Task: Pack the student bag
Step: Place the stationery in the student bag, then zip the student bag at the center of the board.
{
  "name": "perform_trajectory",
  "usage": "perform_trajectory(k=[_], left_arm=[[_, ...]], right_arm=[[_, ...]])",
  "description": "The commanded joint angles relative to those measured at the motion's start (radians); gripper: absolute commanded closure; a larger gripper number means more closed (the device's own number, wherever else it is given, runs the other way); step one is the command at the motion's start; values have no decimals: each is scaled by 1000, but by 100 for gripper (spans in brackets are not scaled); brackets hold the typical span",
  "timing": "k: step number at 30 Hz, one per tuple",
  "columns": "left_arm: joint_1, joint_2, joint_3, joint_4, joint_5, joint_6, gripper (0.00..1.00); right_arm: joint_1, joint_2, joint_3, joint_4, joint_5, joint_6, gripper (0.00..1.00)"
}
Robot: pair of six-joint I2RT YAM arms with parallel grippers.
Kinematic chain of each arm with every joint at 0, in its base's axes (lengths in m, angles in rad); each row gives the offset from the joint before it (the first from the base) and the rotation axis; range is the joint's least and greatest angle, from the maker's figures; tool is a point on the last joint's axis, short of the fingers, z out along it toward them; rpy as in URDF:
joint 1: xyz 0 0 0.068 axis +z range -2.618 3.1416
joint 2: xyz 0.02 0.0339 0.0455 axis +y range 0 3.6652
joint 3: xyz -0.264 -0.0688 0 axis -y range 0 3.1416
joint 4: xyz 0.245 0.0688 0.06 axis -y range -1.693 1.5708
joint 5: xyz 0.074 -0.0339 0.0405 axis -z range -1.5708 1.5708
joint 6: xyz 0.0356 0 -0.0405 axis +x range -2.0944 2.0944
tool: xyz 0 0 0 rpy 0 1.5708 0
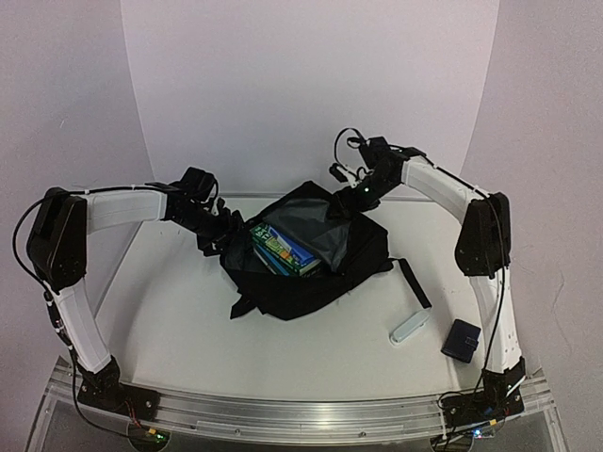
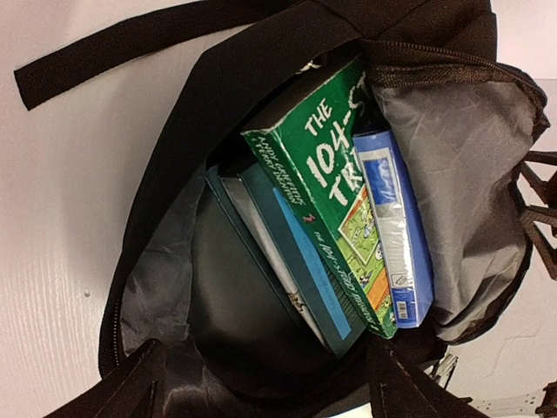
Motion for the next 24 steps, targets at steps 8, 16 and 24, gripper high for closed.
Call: perform_trajectory(k=[8, 16, 24], left_arm=[[0, -48, -3, -8, -13, -12, 40], [20, -127, -79, 15, 7, -42, 59], [54, -251, -140, 48, -44, -62, 62]], right_arm=[[48, -71, 13, -39, -306, 37, 98], [199, -90, 12, 0, -226, 9, 96], [277, -130, -14, -25, -225, -82, 47]])
